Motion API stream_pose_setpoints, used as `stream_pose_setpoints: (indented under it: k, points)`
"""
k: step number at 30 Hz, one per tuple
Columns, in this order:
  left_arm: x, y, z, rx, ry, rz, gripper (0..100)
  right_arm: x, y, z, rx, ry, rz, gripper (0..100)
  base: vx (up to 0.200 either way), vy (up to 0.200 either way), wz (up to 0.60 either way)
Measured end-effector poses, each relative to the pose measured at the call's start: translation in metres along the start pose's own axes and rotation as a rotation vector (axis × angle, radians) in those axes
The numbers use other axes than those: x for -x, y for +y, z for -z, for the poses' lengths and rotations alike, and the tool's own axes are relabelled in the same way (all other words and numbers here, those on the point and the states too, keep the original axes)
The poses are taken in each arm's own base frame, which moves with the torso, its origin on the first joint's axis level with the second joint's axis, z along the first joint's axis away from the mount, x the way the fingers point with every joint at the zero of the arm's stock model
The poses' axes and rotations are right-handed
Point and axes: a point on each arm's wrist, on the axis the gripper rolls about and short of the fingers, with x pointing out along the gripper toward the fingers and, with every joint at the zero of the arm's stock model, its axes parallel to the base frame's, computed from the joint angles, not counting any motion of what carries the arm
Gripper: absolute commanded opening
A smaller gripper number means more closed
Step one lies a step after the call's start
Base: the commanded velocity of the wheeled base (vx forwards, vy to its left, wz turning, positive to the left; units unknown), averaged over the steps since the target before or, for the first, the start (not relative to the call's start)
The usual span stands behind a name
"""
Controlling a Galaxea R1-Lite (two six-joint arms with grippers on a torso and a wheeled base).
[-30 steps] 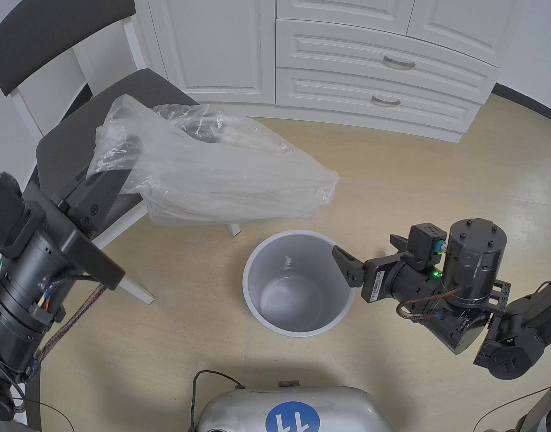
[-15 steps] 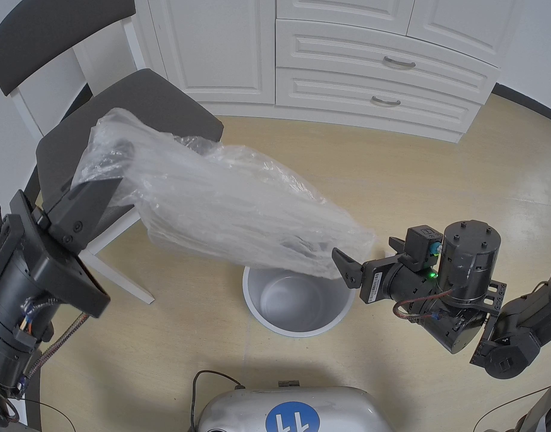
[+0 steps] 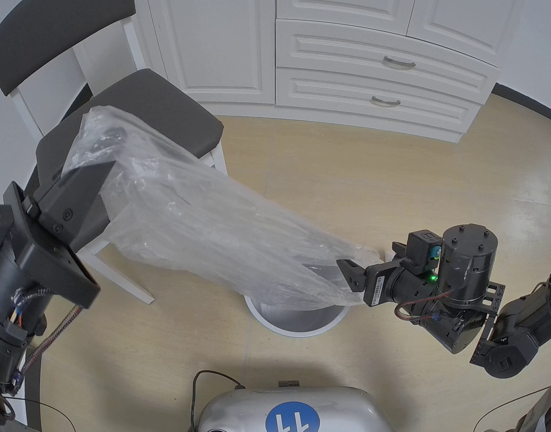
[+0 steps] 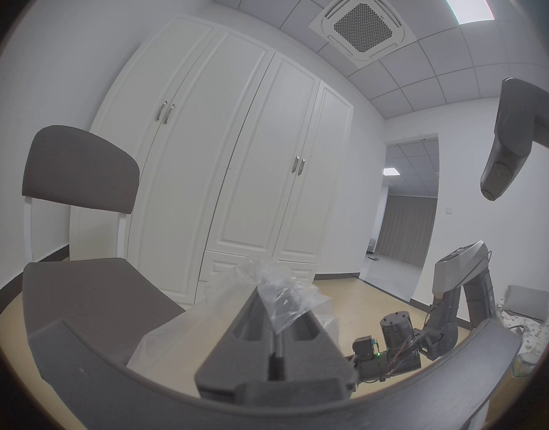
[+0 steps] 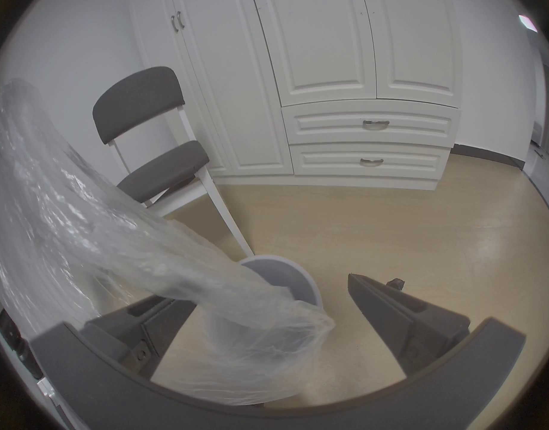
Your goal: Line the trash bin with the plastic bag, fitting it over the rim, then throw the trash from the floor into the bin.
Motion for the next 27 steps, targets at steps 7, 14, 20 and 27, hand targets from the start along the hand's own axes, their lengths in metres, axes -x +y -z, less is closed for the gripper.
stream_pose_setpoints:
  k: [7,14,20,27]
  points:
    - [-0.002,-0.003,-0.005,0.017,-0.019,0.001,0,-0.007,-0.001,0.011,0.015,0.038,0.005,100,0.000,0.000,0.00]
    - [-0.002,-0.008,-0.013,0.043,-0.043,-0.006,0,-0.014,0.001,0.024,-0.018,0.102,-0.063,100,0.000,0.000,0.00]
    - [-0.001,-0.009,-0.016,0.050,-0.054,0.001,0,-0.017,0.005,0.033,-0.111,0.170,-0.193,100,0.000,0.000,0.00]
    - [-0.001,-0.009,-0.020,0.056,-0.071,0.000,0,-0.017,0.008,0.037,-0.243,0.252,-0.328,100,0.000,0.000,0.00]
